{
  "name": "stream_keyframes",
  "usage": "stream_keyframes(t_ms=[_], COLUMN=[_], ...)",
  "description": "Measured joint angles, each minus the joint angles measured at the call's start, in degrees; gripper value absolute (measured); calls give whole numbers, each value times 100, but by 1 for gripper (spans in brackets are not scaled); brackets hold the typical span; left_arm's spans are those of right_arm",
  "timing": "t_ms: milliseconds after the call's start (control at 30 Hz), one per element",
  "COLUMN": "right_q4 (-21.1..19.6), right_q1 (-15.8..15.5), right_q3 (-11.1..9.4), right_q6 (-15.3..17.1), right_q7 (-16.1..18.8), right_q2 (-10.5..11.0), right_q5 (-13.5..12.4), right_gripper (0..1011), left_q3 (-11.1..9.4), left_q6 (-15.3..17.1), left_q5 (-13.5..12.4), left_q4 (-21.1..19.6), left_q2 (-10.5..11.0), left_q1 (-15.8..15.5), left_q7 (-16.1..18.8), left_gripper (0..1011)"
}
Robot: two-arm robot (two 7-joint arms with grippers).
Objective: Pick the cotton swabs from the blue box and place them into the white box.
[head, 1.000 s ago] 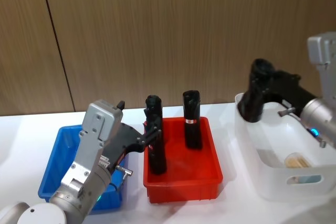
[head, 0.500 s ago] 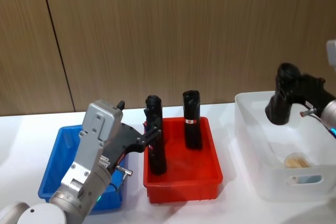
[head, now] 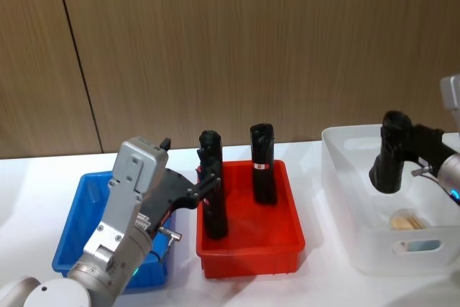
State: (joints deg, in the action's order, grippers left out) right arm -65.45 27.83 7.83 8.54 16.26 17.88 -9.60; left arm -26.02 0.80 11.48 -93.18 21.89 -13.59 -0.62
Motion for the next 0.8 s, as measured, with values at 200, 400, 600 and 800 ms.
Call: stream_keyframes(t_ms=[200, 400, 600, 800], right_q4=[281, 439, 470, 491], right_q1=[90, 135, 138, 138], right_q3=[37, 58, 65, 69], right_q6=[-56, -107, -129, -146], right_q7=[20, 37, 37, 37], right_q2=[-43, -69, -78, -84], right_q5=[1, -12, -46, -64], right_gripper=[494, 689, 852, 1000], left_q3=[0, 0, 0, 0], left_q6=[0, 0, 0, 0], left_q5=[0, 0, 0, 0], left_q4=[0, 0, 0, 0], left_q2=[0, 0, 0, 0], left_q1=[0, 0, 0, 0], left_q7=[0, 0, 0, 0], left_gripper=[1003, 1003, 1003, 1003])
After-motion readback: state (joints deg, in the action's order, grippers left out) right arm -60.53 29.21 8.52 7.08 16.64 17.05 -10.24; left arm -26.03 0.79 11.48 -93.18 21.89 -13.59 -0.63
